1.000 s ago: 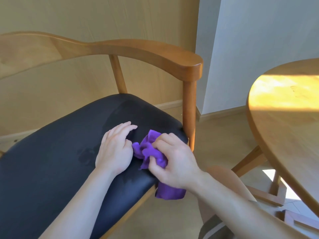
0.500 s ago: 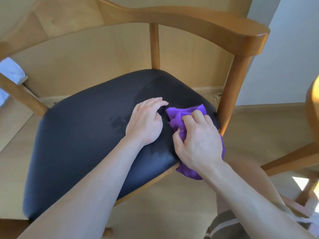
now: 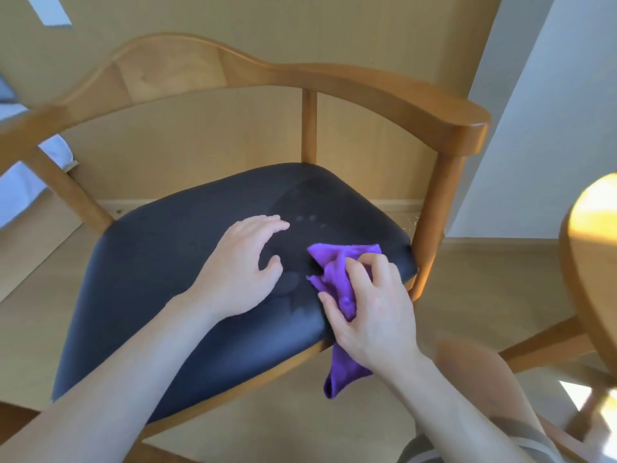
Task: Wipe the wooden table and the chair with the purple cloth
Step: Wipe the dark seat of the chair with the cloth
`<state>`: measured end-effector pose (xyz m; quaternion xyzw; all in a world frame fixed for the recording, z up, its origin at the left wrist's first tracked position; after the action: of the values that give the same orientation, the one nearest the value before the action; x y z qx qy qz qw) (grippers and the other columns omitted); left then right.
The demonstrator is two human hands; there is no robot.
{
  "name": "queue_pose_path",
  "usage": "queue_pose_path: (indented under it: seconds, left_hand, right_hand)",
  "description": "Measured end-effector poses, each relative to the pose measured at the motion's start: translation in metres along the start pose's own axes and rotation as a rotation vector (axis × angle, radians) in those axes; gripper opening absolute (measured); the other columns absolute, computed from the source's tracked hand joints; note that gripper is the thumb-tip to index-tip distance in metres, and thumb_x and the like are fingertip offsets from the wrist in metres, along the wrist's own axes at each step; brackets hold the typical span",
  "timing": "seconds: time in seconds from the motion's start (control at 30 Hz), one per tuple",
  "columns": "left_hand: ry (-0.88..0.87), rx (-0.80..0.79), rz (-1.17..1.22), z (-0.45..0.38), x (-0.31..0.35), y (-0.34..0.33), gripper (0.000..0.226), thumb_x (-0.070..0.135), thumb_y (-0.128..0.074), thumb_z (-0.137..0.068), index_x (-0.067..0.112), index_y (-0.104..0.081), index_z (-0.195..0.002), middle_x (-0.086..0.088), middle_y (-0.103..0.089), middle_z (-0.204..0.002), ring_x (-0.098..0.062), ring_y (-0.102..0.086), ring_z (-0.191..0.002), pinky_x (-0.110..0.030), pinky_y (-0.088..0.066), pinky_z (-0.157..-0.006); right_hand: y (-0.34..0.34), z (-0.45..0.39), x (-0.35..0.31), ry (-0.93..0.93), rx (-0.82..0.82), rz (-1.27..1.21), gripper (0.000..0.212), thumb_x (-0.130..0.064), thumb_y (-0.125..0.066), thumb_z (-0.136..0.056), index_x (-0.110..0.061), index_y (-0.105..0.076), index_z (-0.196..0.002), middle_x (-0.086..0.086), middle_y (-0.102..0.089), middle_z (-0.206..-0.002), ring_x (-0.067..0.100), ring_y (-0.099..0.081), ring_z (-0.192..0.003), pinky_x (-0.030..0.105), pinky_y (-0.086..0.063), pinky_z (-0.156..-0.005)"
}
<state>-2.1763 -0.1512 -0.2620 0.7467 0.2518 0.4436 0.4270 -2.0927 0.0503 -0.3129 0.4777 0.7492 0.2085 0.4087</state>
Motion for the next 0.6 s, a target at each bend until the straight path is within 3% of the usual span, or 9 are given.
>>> queue_pose_path:
  seconds: [0.07,0.13,0.2,0.27,0.33,0.4,0.5,0.6]
  left_hand:
    - [0.013,-0.071,-0.167,0.024,-0.008,-0.005,0.053,0.033,-0.043,-0.099,0.036,-0.036,-0.151,0.018,-0.021,-0.163,-0.002,-0.007,-0.151,-0.036,-0.006,-0.124]
    - [0.097,-0.085,-0.185,0.041,-0.014,-0.012,0.053,0.040,-0.037,-0.101,0.037,-0.031,-0.154,0.017,-0.015,-0.165,-0.003,-0.002,-0.152,-0.037,-0.002,-0.125]
    - [0.107,-0.049,-0.168,0.044,-0.016,-0.015,0.051,0.041,-0.037,-0.101,0.038,-0.035,-0.151,0.017,-0.021,-0.164,-0.002,-0.008,-0.151,-0.035,-0.006,-0.125]
    - [0.097,-0.002,-0.143,0.040,-0.017,-0.014,0.046,0.038,-0.040,-0.100,0.038,-0.042,-0.146,0.018,-0.029,-0.160,0.000,-0.014,-0.147,-0.033,-0.010,-0.124]
    - [0.104,0.052,-0.114,0.038,-0.019,-0.011,0.043,0.032,-0.044,-0.099,0.038,-0.050,-0.141,0.020,-0.036,-0.156,0.003,-0.018,-0.142,-0.026,-0.013,-0.121]
    - [0.123,0.086,-0.086,0.039,-0.021,-0.009,0.042,0.026,-0.046,-0.097,0.036,-0.054,-0.137,0.022,-0.041,-0.152,0.007,-0.021,-0.136,-0.016,-0.013,-0.115]
    - [0.151,0.126,-0.049,0.040,-0.024,-0.009,0.043,0.019,-0.048,-0.092,0.034,-0.057,-0.132,0.023,-0.046,-0.147,0.015,-0.021,-0.129,-0.006,-0.010,-0.106]
    - [0.160,0.141,-0.054,0.039,-0.026,-0.009,0.044,0.018,-0.047,-0.090,0.034,-0.058,-0.129,0.025,-0.047,-0.145,0.009,-0.026,-0.132,-0.002,-0.008,-0.104]
  right_hand:
    - [0.003,-0.006,0.000,-0.024,-0.030,-0.004,0.022,-0.040,-0.063,-0.089,-0.020,-0.054,-0.088,-0.005,-0.050,-0.096,0.024,-0.051,-0.080,0.034,-0.046,-0.054]
    - [0.007,-0.025,0.000,-0.093,-0.047,-0.025,0.019,-0.030,-0.063,-0.087,-0.020,-0.050,-0.078,-0.008,-0.050,-0.086,0.021,-0.054,-0.074,0.033,-0.044,-0.053]
    - [0.014,-0.053,0.003,-0.152,-0.007,-0.123,0.022,-0.029,-0.063,-0.086,-0.025,-0.047,-0.071,-0.008,-0.050,-0.078,0.013,-0.052,-0.068,0.028,-0.039,-0.057]
    - [0.022,-0.087,0.005,-0.204,0.126,-0.233,0.024,-0.032,-0.060,-0.086,-0.029,-0.045,-0.068,-0.011,-0.050,-0.073,0.006,-0.053,-0.071,0.013,-0.035,-0.059]
    - [0.018,-0.120,0.009,-0.252,0.223,-0.298,0.022,-0.032,-0.059,-0.086,-0.026,-0.047,-0.069,-0.010,-0.051,-0.075,0.004,-0.053,-0.076,0.006,-0.034,-0.062]
    - [-0.008,-0.141,0.012,-0.305,0.057,-0.258,0.013,-0.029,-0.058,-0.088,-0.020,-0.054,-0.079,0.000,-0.055,-0.089,0.011,-0.053,-0.081,0.012,-0.034,-0.063]
    - [-0.059,-0.141,0.005,-0.214,-0.369,0.189,0.024,-0.031,-0.056,-0.091,-0.014,-0.062,-0.107,0.011,-0.053,-0.117,0.034,-0.052,-0.108,0.034,-0.043,-0.077]
    - [-0.067,-0.140,-0.011,-0.154,-0.390,0.278,0.028,-0.031,-0.058,-0.089,-0.012,-0.060,-0.109,0.009,-0.049,-0.110,0.032,-0.049,-0.091,0.035,-0.039,-0.069]
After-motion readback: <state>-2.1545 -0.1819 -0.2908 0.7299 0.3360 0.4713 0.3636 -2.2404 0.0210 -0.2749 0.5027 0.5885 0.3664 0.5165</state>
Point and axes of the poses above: each hand's wrist, its own z-axis away from the middle knuckle, its own y-axis out of the back of the hand, x = y × z, the point moved 3 cm from there along -z, towards the middle knuckle
